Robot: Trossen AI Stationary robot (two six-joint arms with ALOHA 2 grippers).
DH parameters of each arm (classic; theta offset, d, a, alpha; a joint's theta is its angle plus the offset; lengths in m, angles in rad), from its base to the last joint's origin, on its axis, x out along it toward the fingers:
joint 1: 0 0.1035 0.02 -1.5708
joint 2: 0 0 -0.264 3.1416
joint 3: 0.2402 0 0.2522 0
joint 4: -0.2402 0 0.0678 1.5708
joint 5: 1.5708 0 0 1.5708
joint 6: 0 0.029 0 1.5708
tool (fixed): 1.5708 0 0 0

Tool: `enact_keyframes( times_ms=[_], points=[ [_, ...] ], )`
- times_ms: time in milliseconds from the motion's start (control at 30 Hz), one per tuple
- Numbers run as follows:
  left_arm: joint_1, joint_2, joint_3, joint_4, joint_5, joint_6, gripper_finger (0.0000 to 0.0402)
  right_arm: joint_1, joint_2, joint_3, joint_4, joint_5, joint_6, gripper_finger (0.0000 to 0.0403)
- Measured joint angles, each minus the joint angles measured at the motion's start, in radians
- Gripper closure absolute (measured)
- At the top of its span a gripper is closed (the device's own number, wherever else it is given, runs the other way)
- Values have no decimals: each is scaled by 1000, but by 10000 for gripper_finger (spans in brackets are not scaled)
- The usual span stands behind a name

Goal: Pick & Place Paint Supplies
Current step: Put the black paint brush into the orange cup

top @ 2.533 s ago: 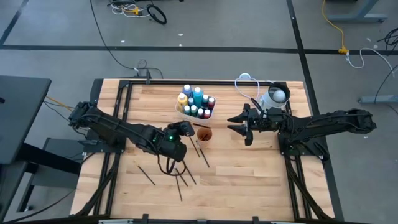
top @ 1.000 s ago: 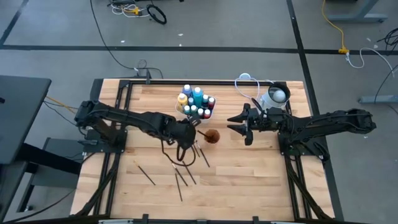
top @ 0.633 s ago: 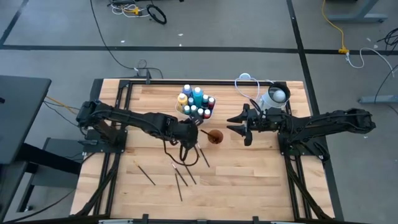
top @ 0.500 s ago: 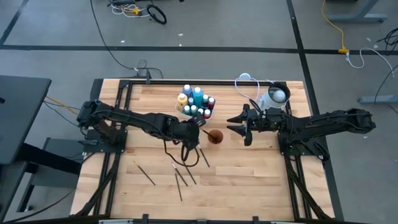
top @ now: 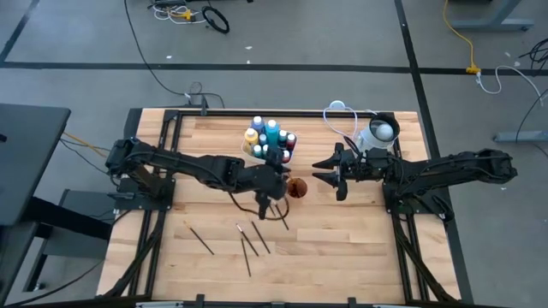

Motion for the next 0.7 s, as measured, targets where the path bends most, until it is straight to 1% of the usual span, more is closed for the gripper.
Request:
enact_keyframes(
  times_ms=[100, 167, 267, 367, 433, 533, 600, 700],
  points=[
    [-5, 0, 0, -28, -25, -226, 295, 0, 0, 0, 0, 0, 0, 245],
    [-9, 0, 0, -91, -38, -348, 299, 0, 0, 0, 0, 0, 0, 245],
    [-21, 0, 0, -240, -30, -525, 306, 0, 0, 0, 0, 0, 0, 245],
    [-43, 0, 0, -417, -27, -738, 313, 0, 0, 0, 0, 0, 0, 245],
    [-60, 0, 0, -539, 16, -889, 315, 0, 0, 0, 0, 0, 0, 245],
    [-89, 0, 0, -699, 144, -1048, 319, 0, 0, 0, 0, 0, 0, 245],
    [-114, 0, 0, -792, 228, -1101, 320, 0, 0, 0, 0, 0, 0, 245],
    [-157, -1, 0, -896, 290, -1134, 319, 0, 0, 0, 0, 0, 0, 245]
  ],
)
